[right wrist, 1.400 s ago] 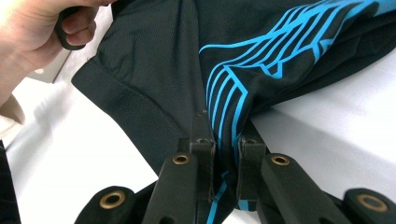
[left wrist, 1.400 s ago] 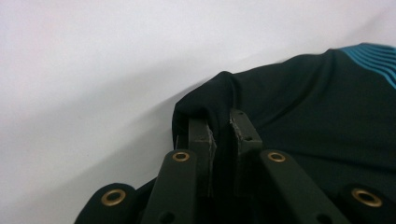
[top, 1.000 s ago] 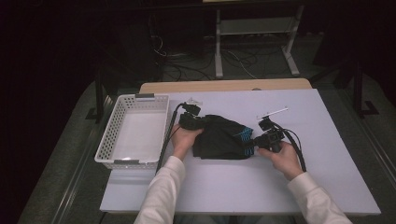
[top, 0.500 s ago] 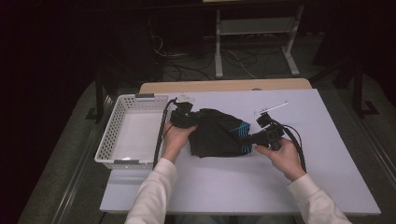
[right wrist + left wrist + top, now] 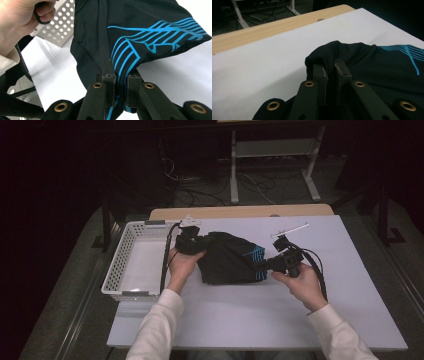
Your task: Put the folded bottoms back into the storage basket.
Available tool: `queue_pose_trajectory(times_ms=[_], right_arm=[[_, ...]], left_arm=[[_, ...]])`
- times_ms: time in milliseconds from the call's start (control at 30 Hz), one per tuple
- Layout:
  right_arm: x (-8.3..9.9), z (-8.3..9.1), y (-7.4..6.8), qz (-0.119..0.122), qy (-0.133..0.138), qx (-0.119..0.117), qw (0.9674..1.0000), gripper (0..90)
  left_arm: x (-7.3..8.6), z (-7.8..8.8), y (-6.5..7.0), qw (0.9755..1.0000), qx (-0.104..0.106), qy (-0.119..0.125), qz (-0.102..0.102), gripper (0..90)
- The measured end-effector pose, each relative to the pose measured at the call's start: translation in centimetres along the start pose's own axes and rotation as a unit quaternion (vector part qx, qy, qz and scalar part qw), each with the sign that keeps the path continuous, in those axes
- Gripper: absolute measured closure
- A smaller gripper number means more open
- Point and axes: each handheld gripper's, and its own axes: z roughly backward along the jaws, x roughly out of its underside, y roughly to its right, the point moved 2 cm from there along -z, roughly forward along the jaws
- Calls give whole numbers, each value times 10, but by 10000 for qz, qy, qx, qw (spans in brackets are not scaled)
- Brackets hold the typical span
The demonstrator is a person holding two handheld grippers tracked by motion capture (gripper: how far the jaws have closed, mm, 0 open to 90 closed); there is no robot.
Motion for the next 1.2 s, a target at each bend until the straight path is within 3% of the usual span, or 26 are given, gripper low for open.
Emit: queue_pose_trajectory(times_ms=[500, 1200], right_arm=[[-24, 19, -20, 233, 148, -16, 9996, 803], [-52, 29, -46, 448, 266, 8, 9986, 803]], left_arm=[[-26, 29, 1, 9996, -52, 200, -182, 809], [-52, 50, -4, 9986, -265, 129, -440, 808]])
